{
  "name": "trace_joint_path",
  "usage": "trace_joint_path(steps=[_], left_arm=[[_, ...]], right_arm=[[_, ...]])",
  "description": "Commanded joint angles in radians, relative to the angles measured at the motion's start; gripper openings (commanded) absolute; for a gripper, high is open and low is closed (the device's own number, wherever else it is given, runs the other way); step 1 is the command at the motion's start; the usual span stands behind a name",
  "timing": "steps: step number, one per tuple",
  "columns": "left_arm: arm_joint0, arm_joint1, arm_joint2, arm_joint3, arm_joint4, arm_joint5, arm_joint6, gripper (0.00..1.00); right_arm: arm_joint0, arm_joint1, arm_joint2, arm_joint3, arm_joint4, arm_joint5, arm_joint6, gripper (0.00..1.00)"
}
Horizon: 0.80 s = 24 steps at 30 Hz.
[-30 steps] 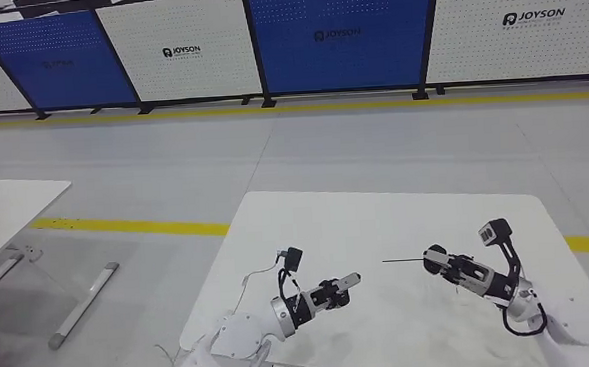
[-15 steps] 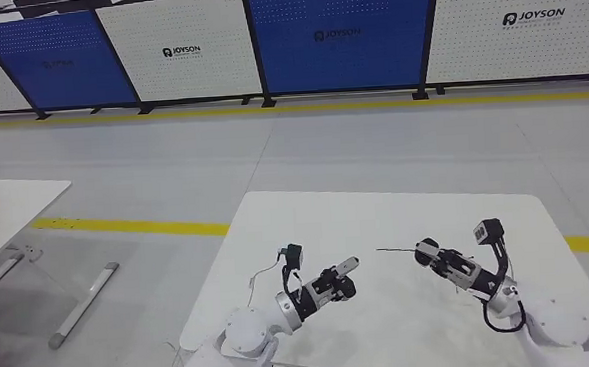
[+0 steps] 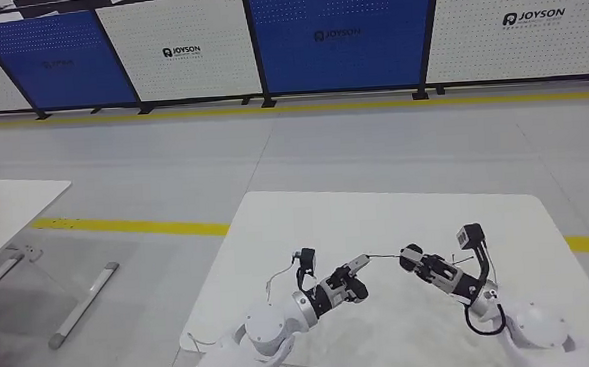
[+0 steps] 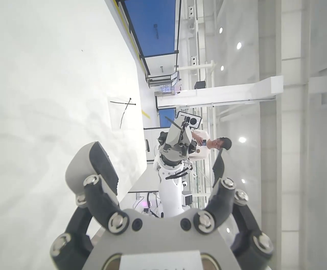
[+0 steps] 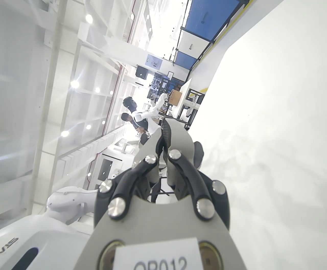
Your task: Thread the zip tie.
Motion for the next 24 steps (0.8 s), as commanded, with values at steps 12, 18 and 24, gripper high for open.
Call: trace_joint_path(steps=[12, 18, 24], left_arm=[[-0.054, -0.027, 0.063, 0.042, -0.085, -0.015, 0.072, 1.0], [-0.054, -0.027, 0.063, 0.042, -0.085, -0.015, 0.072, 1.0], [-0.064, -0.034, 0.07, 0.044, -0.106, -0.018, 0.107, 1.0]], right_arm=[[-0.011, -0.015, -0.047, -0.029, -0.085, 0.016, -0.097, 0.0], [-0.011, -0.015, -0.047, -0.029, -0.085, 0.016, -0.097, 0.0], [-0.011, -0.015, -0.047, -0.029, -0.085, 0.016, -0.097, 0.0]])
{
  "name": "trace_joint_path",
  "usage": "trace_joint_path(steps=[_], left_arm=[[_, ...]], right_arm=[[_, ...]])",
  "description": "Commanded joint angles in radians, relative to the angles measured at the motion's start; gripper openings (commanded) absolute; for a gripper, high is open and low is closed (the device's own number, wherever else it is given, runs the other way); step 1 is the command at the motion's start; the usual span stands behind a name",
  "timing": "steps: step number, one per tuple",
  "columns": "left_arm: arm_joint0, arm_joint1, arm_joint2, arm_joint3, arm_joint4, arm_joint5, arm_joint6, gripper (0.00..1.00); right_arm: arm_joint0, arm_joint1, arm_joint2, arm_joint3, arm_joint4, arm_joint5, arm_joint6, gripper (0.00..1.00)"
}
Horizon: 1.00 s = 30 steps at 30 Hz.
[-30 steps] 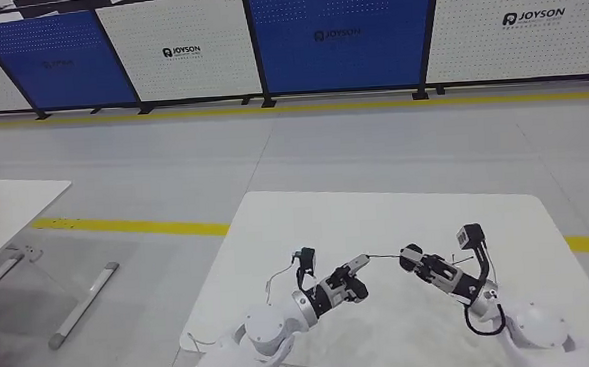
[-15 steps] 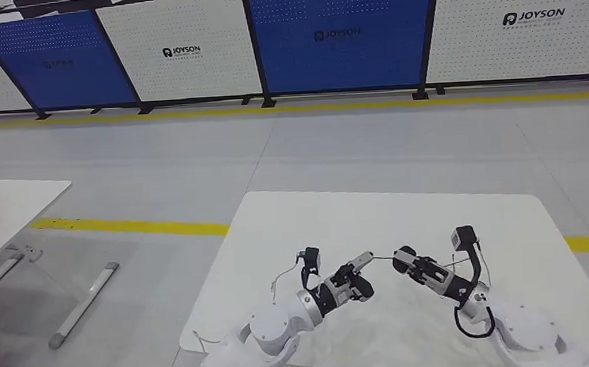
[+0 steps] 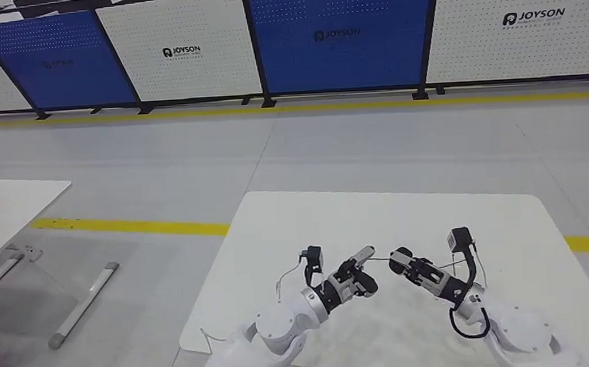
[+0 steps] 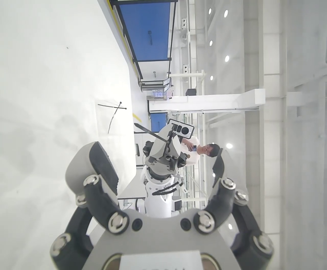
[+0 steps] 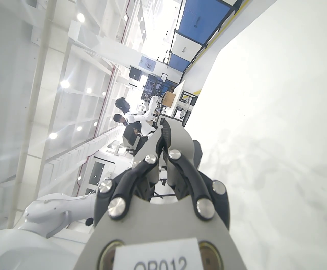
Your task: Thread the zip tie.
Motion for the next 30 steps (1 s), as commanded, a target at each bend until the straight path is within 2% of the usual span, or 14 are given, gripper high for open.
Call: trace_joint_path(steps=[1, 4, 11, 14, 16, 17, 18, 19, 28, 30], left_arm=[[-0.013, -0.007, 0.008, 0.009, -0.014, -0.013, 0.036, 1.0], [-0.032, -0.017, 0.028, 0.03, 0.017, -0.041, 0.109, 1.0], [-0.031, -0.017, 0.028, 0.03, 0.019, -0.041, 0.11, 1.0], [-0.029, -0.016, 0.026, 0.043, 0.039, -0.058, 0.087, 1.0], [-0.03, -0.014, 0.025, 0.054, 0.05, -0.08, 0.063, 1.0], [-0.03, -0.014, 0.021, 0.054, 0.058, -0.11, 0.059, 1.0], [-0.022, -0.015, 0.015, 0.06, 0.061, -0.175, 0.083, 1.0], [-0.018, -0.016, 0.015, 0.062, 0.061, -0.187, 0.091, 1.0], [-0.018, -0.016, 0.016, 0.063, 0.063, -0.186, 0.091, 1.0], [-0.019, -0.016, 0.018, 0.067, 0.099, -0.192, 0.099, 1.0]], right_arm=[[0.0, 0.0, 0.0, 0.0, 0.0, 0.0, 0.0, 0.0], [0.0, 0.0, 0.0, 0.0, 0.0, 0.0, 0.0, 0.0], [-0.003, 0.0, 0.0, -0.001, -0.001, 0.005, -0.007, 0.0], [-0.008, -0.001, 0.002, -0.008, 0.009, 0.024, 0.0, 0.0], [-0.008, -0.002, 0.007, -0.007, 0.026, 0.029, 0.017, 0.0], [-0.008, -0.002, 0.01, -0.006, 0.032, 0.03, 0.022, 0.0], [-0.009, -0.002, 0.015, -0.005, 0.044, 0.031, 0.02, 0.0], [-0.011, -0.002, 0.018, -0.006, 0.052, 0.031, 0.019, 0.0], [-0.011, -0.002, 0.018, -0.006, 0.052, 0.031, 0.019, 0.0], [-0.011, -0.002, 0.018, -0.006, 0.052, 0.031, 0.019, 0.0]])
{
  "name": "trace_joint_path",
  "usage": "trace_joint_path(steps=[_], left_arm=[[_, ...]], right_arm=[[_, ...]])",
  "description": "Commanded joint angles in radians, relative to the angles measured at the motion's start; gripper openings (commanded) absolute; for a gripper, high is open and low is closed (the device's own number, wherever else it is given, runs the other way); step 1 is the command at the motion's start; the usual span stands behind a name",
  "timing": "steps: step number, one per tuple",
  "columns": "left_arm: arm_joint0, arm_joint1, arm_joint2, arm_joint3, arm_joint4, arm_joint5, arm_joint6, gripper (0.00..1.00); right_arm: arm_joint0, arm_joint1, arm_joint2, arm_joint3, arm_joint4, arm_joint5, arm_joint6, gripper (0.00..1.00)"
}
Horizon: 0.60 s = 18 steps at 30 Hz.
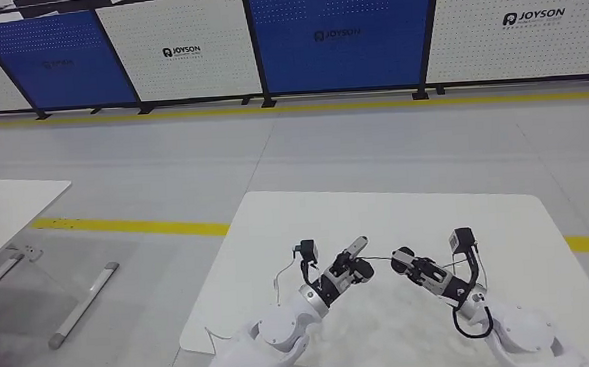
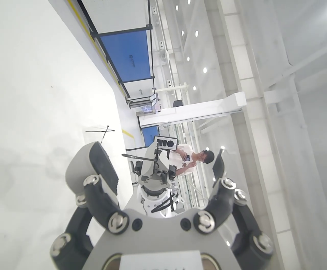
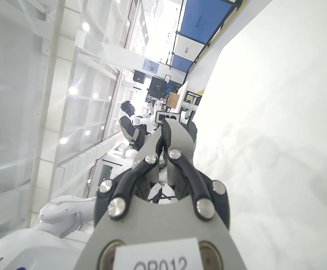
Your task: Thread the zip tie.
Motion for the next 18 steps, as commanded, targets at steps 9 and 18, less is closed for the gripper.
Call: trace_joint_path(steps=[9, 18], left_arm=[[-0.009, -0.005, 0.015, 0.037, 0.079, -0.025, 0.01, 0.36], [-0.026, -0.016, 0.035, 0.059, 0.073, -0.007, 0.021, 0.3]], right_arm=[[0.0, 0.0, 0.0, 0.0, 0.0, 0.0, 0.0, 0.0], [0.0, 0.0, 0.0, 0.0, 0.0, 0.0, 0.0, 0.0]])
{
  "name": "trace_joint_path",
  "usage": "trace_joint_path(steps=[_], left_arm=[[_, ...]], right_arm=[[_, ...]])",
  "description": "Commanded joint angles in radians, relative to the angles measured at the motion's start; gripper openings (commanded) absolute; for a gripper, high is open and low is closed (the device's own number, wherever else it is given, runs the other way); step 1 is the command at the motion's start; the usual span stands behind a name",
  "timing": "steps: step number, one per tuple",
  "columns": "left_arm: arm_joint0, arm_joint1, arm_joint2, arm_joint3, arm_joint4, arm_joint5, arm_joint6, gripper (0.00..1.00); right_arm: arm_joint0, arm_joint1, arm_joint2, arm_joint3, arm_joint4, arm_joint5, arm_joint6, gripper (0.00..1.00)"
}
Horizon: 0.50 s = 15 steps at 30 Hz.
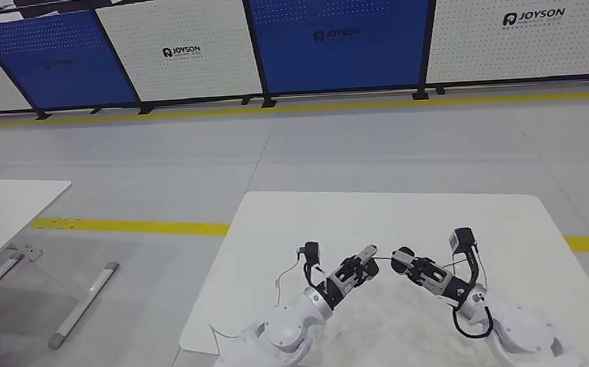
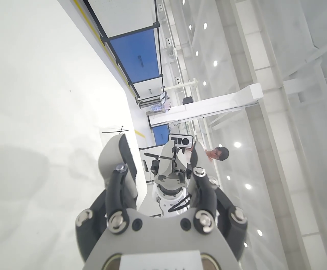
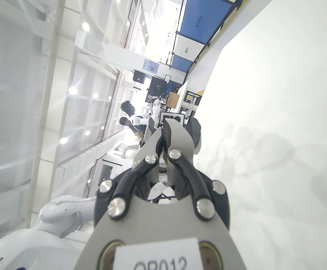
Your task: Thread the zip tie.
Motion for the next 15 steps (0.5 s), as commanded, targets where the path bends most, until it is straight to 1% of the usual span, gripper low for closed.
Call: trace_joint_path(steps=[1, 3, 4, 6, 9, 10, 13, 14, 15], left_arm=[[-0.002, -0.002, 0.003, 0.003, -0.002, -0.003, -0.006, 0.33], [-0.003, -0.002, 0.004, 0.006, -0.004, -0.005, -0.018, 0.42], [-0.003, -0.002, 0.003, 0.008, -0.004, -0.008, -0.021, 0.4], [-0.003, -0.003, 0.002, 0.009, -0.004, -0.011, -0.023, 0.43], [-0.002, -0.005, 0.002, 0.009, -0.009, -0.016, -0.025, 0.41], [-0.002, -0.005, 0.002, 0.008, -0.012, -0.017, -0.027, 0.38], [-0.002, -0.007, 0.003, 0.006, -0.015, -0.02, -0.032, 0.39], [-0.002, -0.007, 0.003, 0.006, -0.017, -0.021, -0.032, 0.37], [-0.002, -0.008, 0.003, 0.005, -0.018, -0.022, -0.031, 0.33]], right_arm=[[0.0, 0.0, 0.0, 0.0, 0.0, 0.0, 0.0, 0.0], [0.0, 0.0, 0.0, 0.0, 0.0, 0.0, 0.0, 0.0], [0.0, 0.0, 0.0, 0.0, 0.0, 0.0, 0.0, 0.0], [0.0, 0.0, 0.0, 0.0, 0.0, 0.0, 0.0, 0.0], [0.0, 0.0, 0.0, 0.0, 0.0, 0.0, 0.0, 0.0], [0.0, 0.0, 0.0, 0.0, 0.0, 0.0, 0.0, 0.0], [0.0, 0.0, 0.0, 0.0, 0.0, 0.0, 0.0, 0.0], [0.0, 0.0, 0.0, 0.0, 0.0, 0.0, 0.0, 0.0], [0.0, 0.0, 0.0, 0.0, 0.0, 0.0, 0.0, 0.0]])
